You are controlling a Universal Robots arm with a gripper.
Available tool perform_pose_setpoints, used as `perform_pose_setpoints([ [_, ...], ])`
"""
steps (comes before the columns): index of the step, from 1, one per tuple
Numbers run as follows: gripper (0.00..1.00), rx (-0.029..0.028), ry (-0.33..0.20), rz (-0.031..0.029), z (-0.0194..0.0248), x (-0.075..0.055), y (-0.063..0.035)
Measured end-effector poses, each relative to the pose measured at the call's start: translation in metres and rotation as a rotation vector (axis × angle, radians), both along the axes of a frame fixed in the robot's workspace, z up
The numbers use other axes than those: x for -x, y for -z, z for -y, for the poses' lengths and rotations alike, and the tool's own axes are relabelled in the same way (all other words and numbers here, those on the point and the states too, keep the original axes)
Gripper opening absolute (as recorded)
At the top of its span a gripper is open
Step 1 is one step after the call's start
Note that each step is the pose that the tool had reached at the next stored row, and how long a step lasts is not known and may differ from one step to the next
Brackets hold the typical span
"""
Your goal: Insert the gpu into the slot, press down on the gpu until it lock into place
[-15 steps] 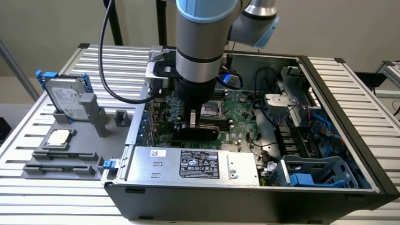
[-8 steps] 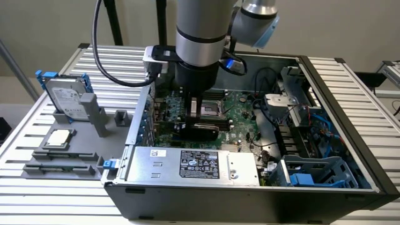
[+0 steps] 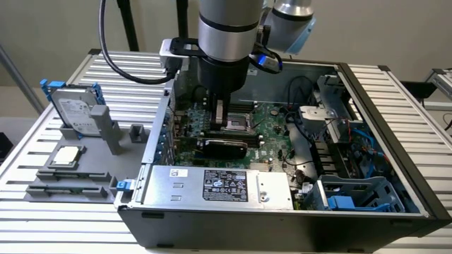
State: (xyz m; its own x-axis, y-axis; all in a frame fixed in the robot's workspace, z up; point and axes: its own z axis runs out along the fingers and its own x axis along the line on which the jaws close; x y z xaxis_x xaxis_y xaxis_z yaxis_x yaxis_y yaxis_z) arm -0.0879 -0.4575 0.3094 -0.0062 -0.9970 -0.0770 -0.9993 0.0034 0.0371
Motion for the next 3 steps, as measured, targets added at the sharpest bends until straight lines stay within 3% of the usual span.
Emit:
perform_pose_setpoints([
  [3,0.11,0.0002,0.0,-0.0001,0.0,0.0,-0.0001],
])
